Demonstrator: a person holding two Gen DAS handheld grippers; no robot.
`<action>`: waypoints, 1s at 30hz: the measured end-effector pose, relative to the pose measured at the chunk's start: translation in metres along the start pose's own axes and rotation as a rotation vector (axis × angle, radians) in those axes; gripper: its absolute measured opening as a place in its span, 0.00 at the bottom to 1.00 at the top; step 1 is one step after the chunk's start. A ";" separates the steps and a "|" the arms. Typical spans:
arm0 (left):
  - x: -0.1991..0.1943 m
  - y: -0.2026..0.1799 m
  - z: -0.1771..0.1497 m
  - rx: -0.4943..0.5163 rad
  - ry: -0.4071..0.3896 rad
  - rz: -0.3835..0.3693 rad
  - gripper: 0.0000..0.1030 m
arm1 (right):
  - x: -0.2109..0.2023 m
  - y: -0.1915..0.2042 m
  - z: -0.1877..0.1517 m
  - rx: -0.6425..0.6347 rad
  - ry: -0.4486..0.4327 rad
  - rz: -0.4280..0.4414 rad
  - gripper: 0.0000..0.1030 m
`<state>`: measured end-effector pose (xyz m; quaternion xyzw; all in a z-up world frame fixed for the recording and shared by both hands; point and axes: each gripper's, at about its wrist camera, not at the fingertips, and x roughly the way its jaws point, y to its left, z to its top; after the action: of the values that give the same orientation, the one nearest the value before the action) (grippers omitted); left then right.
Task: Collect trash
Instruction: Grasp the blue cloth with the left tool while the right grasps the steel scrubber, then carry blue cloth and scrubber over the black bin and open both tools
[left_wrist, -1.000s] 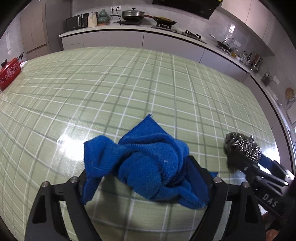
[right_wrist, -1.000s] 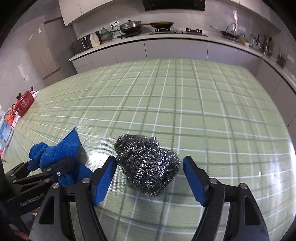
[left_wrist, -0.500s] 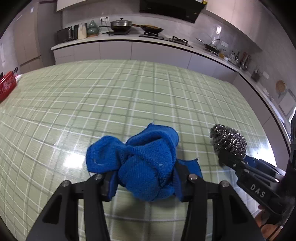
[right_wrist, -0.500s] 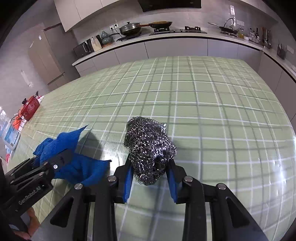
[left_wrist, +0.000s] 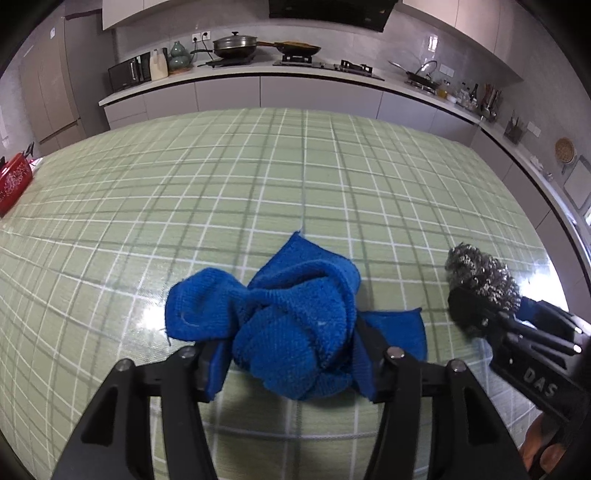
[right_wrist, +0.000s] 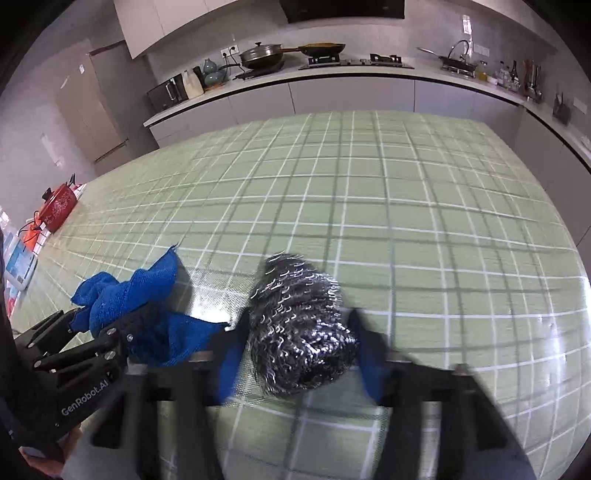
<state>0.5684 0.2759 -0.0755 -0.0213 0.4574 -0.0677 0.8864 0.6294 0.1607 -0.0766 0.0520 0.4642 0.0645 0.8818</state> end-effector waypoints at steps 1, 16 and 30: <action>-0.001 -0.001 -0.001 0.002 -0.005 -0.003 0.48 | -0.001 0.001 0.000 0.005 -0.001 0.002 0.41; -0.098 -0.059 0.001 0.075 -0.209 -0.035 0.45 | -0.117 -0.024 -0.017 0.063 -0.203 -0.020 0.39; -0.154 -0.180 -0.056 0.097 -0.260 -0.079 0.45 | -0.235 -0.139 -0.077 0.072 -0.290 -0.057 0.39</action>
<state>0.4168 0.1210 0.0346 -0.0050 0.3337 -0.1214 0.9348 0.4431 -0.0124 0.0495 0.0792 0.3352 0.0144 0.9387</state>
